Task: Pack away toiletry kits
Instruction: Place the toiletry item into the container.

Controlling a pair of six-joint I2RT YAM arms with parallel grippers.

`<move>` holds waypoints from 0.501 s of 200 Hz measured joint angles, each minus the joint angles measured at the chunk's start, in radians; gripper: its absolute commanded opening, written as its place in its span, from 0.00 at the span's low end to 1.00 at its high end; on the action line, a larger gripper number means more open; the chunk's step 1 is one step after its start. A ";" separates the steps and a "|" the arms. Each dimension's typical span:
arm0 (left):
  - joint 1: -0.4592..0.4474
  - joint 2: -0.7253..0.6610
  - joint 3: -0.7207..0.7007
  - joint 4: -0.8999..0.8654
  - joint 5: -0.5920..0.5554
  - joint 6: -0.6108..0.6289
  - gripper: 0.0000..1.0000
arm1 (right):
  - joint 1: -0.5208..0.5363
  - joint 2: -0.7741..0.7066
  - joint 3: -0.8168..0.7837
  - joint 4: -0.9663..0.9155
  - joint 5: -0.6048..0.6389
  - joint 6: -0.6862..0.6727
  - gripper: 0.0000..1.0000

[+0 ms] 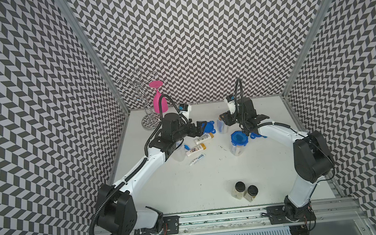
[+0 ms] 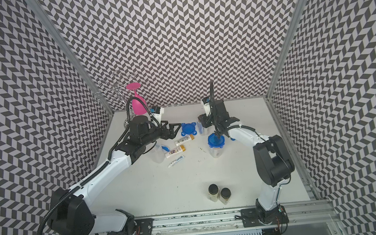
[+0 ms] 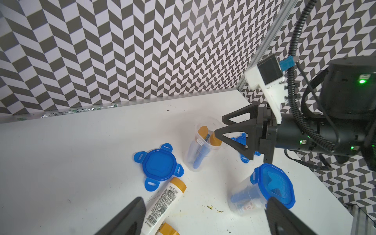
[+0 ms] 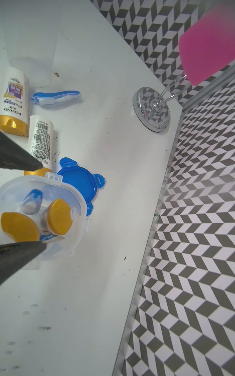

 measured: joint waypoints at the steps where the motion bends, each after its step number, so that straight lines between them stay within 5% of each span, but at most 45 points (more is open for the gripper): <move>1: 0.000 -0.001 0.000 0.000 0.000 0.000 0.95 | 0.000 -0.004 0.000 -0.002 0.007 0.002 0.65; 34: 0.000 -0.024 -0.018 0.008 0.003 0.000 0.96 | -0.042 -0.094 0.074 -0.104 0.076 0.072 0.82; 57: 0.000 -0.030 -0.040 0.028 0.015 0.000 0.97 | -0.195 -0.096 0.182 -0.204 0.075 0.161 0.93; 82: 0.000 -0.037 -0.059 0.048 0.034 -0.009 0.97 | -0.374 -0.036 0.222 -0.322 0.093 0.192 0.96; 100: 0.000 -0.039 -0.061 0.071 0.046 -0.025 0.97 | -0.407 0.072 0.245 -0.427 0.117 0.189 1.00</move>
